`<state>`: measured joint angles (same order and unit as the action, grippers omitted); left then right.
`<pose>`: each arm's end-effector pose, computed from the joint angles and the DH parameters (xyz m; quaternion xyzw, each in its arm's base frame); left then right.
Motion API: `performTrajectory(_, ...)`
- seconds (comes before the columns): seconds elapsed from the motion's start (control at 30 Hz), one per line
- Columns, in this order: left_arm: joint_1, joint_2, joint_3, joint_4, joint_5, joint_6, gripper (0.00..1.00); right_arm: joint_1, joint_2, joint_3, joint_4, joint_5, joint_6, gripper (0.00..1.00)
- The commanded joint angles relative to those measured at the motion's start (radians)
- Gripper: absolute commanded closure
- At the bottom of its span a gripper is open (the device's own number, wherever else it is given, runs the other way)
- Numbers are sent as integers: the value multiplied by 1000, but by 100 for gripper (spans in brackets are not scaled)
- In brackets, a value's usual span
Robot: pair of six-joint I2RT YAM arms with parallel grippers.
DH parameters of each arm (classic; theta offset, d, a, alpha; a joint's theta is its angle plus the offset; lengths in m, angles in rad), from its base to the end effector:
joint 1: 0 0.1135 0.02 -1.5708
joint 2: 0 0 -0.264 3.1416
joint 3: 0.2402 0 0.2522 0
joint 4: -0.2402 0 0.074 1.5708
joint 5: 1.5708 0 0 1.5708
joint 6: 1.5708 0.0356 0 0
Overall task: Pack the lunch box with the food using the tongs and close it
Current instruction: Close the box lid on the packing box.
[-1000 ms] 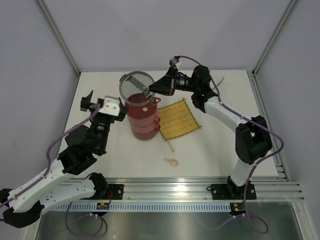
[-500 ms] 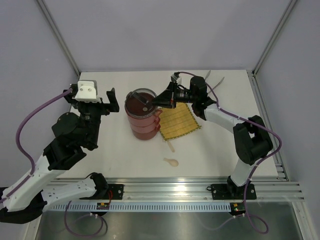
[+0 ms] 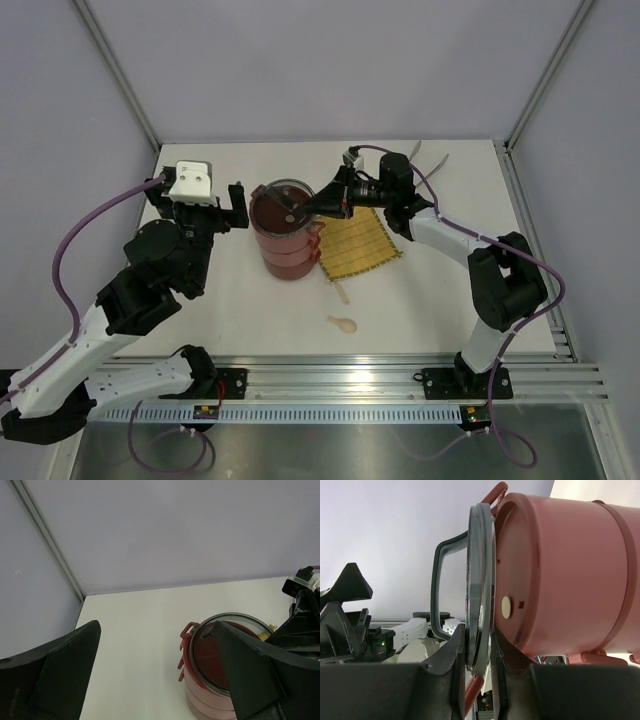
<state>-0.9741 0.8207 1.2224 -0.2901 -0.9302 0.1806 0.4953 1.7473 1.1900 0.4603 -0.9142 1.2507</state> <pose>0.1004 -0.0971 0.4683 0.0450 0.6817 0.0183 0.7300 0.3396 0.2155 0.2855 -0.0306 0.7271 0.6721 0.1370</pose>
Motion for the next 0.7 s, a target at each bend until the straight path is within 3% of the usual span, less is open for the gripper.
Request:
performTrajectory(0.0,-2,12,31,17,27,-35,1,-3,-34,40,-40,9,-56,94)
performTrajectory(0.2,2,59,61,-12,31,-58,1,-3,-34,88,-146,24,-123,88)
performTrajectory(0.33,23,216,193,-231,-2,-139,1,-3,-31,112,-202,38,-155,80)
performTrajectory(0.4,44,273,228,-264,37,-174,1,-1,-31,128,-233,43,-175,74)
performTrajectory(0.5,139,301,262,-320,204,-274,1,3,-46,152,-317,81,-238,59)
performTrajectory(0.67,258,373,351,-429,378,-366,1,6,-63,181,-405,118,-284,47)
